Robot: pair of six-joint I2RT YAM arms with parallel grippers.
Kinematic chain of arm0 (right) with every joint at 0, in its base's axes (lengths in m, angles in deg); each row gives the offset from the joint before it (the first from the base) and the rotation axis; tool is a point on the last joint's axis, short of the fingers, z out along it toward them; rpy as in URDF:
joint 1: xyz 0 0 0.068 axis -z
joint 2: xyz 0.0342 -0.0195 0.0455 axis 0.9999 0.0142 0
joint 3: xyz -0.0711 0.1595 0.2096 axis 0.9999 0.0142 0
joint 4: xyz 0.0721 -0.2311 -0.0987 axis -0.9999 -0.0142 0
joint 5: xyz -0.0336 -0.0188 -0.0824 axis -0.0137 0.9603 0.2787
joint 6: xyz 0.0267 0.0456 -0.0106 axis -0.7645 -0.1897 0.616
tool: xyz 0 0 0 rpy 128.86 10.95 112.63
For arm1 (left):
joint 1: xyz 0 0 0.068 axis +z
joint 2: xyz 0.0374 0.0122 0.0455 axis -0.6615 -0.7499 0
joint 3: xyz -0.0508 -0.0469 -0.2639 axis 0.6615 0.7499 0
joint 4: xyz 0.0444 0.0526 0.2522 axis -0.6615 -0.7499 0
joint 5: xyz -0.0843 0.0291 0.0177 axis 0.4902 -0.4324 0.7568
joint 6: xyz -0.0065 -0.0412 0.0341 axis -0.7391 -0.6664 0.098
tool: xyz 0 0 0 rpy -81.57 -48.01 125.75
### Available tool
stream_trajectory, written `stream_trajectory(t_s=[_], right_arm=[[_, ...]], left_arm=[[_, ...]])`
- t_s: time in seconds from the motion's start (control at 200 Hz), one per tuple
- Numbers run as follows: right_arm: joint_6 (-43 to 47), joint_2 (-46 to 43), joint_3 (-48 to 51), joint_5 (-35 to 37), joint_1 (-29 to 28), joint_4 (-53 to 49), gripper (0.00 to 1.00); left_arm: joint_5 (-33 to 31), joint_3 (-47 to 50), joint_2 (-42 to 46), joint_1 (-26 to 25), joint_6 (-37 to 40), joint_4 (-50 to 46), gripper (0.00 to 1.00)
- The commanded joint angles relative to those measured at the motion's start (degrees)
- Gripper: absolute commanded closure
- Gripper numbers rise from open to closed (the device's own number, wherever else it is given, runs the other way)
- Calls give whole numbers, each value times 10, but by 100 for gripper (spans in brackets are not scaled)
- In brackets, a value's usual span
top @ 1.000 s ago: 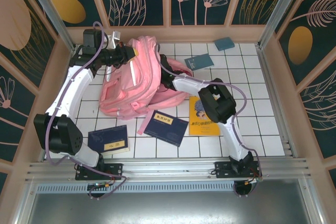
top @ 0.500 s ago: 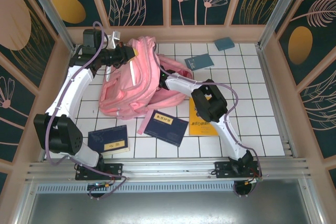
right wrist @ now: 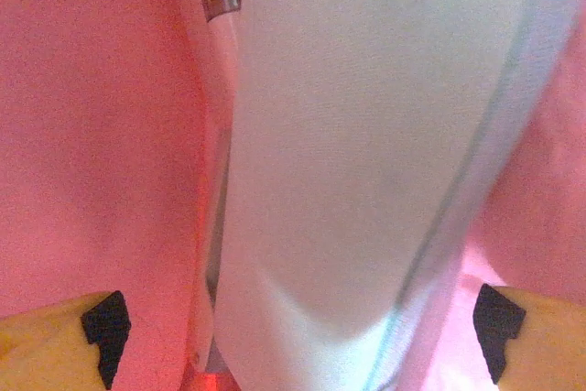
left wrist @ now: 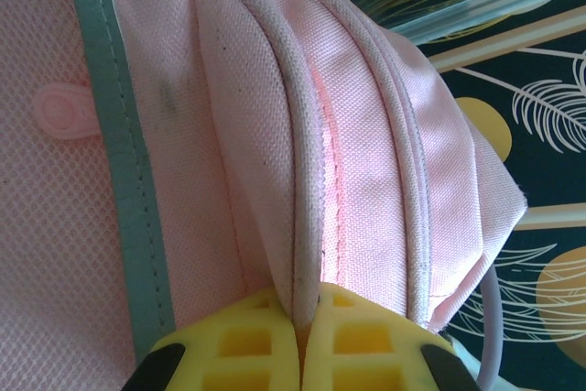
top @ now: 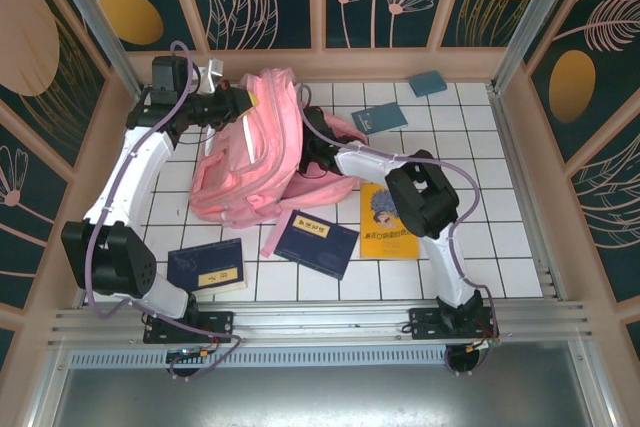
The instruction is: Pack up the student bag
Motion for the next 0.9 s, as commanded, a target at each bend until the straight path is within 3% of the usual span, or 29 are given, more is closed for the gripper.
stream_trajectory(t_s=[0.0,0.2,0.38,0.545,0.721,0.896], right_arm=[[22,-48,33,-20,15,35,1],[13,-96,94,-20,42,64,1],[5,-135,149,-56,85,109,9],[90,-179,139,-37,91,44,11],[108,-236,150,37,189,-1,15],[105,-208,109,80,297,-31,18]], left_arm=[[10,-2,36,8,8,80,100],[6,23,43,15,3,94,100],[-3,34,46,21,3,98,100],[-5,50,44,24,3,108,100],[-8,77,42,24,-3,129,100],[-1,105,43,24,-9,152,100]])
